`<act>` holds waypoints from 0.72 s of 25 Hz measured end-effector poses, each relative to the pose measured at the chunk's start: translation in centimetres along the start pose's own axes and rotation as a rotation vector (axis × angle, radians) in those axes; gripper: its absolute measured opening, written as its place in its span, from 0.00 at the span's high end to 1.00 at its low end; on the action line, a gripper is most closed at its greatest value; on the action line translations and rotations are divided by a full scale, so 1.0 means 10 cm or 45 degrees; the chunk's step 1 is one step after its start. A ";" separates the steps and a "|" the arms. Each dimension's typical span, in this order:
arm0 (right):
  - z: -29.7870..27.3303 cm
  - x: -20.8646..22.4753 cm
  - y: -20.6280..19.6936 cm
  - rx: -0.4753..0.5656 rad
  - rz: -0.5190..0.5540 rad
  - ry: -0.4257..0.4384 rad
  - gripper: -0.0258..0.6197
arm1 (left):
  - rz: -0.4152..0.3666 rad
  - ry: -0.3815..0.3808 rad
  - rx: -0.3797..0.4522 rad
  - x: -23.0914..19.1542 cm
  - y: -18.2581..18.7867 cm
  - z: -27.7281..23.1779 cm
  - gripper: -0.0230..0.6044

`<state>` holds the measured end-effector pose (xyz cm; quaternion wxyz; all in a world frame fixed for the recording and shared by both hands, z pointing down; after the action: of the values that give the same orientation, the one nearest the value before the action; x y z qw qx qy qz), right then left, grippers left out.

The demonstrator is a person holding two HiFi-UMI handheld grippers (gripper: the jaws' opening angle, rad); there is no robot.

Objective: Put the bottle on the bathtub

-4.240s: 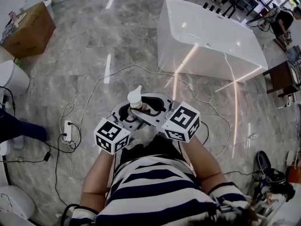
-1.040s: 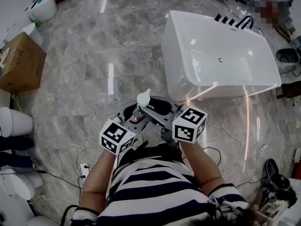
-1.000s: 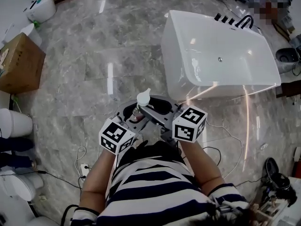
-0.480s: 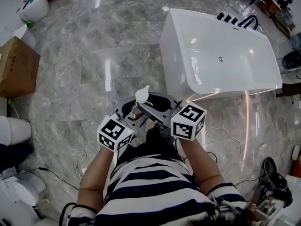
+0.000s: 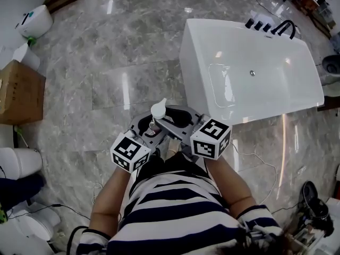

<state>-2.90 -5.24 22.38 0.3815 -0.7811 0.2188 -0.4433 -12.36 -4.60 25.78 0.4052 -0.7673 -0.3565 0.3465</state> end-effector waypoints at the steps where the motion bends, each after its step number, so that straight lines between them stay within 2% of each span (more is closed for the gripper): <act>1: 0.00 0.08 0.03 0.007 -0.006 0.000 0.72 | -0.006 -0.001 -0.003 -0.05 0.03 -0.06 0.61; 12: -0.12 0.64 0.24 -0.006 -0.040 -0.020 0.72 | -0.004 -0.023 -0.044 -0.46 0.19 -0.49 0.61; 18: -0.25 0.85 0.28 0.008 -0.089 -0.075 0.72 | 0.001 -0.066 -0.060 -0.70 0.19 -0.64 0.61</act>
<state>-0.67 -13.74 25.45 0.3744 -0.7997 0.1786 -0.4340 -10.13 -13.56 28.57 0.3773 -0.7677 -0.3745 0.3579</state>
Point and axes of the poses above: the fingertips, and each gripper's own axes: z backward along the fingers, x to its right, y out of its top, the point moved 7 cm from there along z, backward along the fingers, and after that the axes turned 8 degrees about -x, right-handed, at the moved point
